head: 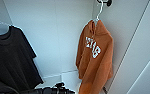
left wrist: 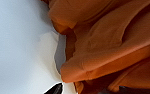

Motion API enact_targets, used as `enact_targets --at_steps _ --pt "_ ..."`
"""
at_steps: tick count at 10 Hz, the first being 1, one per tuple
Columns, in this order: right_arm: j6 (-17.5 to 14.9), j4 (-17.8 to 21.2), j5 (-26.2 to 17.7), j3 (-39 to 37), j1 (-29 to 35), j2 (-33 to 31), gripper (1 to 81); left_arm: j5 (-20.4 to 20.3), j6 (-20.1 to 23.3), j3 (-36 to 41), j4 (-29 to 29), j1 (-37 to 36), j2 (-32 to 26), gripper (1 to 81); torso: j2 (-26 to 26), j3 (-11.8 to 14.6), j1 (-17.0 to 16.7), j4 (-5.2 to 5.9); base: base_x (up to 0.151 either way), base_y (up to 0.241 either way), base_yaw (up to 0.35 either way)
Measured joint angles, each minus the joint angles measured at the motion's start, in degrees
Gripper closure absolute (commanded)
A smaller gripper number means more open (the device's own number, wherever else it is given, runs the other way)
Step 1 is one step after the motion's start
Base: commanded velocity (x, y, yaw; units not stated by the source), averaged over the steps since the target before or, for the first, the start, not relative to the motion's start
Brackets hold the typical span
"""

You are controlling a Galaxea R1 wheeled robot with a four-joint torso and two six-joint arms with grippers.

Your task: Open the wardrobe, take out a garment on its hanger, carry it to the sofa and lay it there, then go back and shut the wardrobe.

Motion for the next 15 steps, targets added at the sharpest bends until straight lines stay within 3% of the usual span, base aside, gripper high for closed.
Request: enact_targets --at_steps 5,10,15 --pt "0.00 0.02 0.04 0.00 -0.04 0.04 1.0 8.05 -6.92 -4.39 -0.15 -13.78 1.77 1.0 0.05 -0.02 0.07 0.00 0.000 0.000 0.000" --pt "0.04 0.02 0.06 -0.02 -0.01 0.04 1.0 16.35 -10.23 -13.95 -0.15 -21.00 13.73 1.0 0.09 -0.04 0.09 0.00 0.000 0.000 0.000" --pt "0.11 0.02 0.09 -0.41 0.38 0.06 1.0 18.64 -16.19 -15.85 -2.01 -29.27 15.38 1.0 0.11 -0.09 0.13 0.00 0.000 0.000 0.000"
